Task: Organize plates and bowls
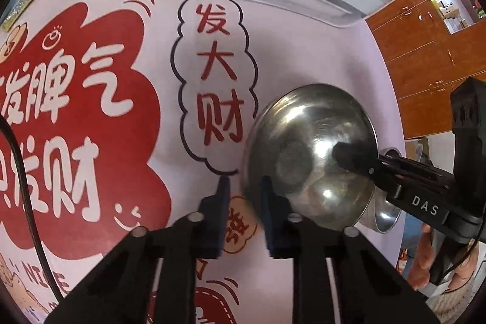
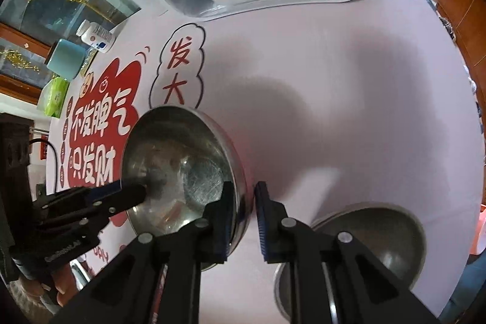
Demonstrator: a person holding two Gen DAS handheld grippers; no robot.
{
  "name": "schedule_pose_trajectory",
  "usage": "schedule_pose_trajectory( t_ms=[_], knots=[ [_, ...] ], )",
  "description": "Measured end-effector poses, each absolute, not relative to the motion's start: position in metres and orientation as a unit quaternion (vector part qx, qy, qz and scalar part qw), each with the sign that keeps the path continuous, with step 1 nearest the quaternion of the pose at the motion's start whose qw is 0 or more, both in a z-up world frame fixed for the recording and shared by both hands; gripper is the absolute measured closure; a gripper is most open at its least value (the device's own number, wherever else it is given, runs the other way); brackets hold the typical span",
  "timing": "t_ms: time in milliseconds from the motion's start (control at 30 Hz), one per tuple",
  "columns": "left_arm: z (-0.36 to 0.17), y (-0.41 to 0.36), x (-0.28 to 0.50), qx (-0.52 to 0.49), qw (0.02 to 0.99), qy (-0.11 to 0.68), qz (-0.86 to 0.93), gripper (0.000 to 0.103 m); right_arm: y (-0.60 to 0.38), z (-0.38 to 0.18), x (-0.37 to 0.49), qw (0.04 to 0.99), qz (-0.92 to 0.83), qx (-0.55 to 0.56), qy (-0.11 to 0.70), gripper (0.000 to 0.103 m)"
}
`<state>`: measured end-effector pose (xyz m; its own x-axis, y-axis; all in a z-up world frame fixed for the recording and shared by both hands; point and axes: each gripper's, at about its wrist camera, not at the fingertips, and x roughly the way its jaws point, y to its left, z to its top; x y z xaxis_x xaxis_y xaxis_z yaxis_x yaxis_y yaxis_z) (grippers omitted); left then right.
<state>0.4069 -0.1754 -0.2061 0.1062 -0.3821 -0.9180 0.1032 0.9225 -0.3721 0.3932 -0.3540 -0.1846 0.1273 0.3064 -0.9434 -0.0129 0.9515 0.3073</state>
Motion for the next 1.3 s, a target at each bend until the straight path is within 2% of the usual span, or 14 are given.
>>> schedule_pose_trajectory(
  t_ms=[333,700,933,1167,1300],
  knots=[
    [-0.169,-0.163,0.384,-0.097,0.748,0.632,-0.178,0.089,-0.350,-0.165,0.371,0.733,0.122,0.146,0.653,0.091],
    [-0.072,-0.122,0.308,-0.030,0.773,0.601,-0.200,0.089,-0.307,-0.078,0.304,0.761,0.158,0.153,0.610,0.091],
    [-0.031,-0.088,0.243,-0.011,0.784,0.588,-0.199,0.089,-0.270,-0.048,0.248,0.766,0.174,0.138,0.603,0.091],
    [-0.022,-0.058,0.173,-0.011,0.783,0.593,-0.190,0.089,-0.240,-0.047,0.184,0.756,0.188,0.140,0.612,0.091],
    [-0.034,-0.044,0.134,-0.015,0.777,0.601,-0.186,0.089,-0.229,-0.061,0.149,0.741,0.192,0.148,0.626,0.091]
  ],
)
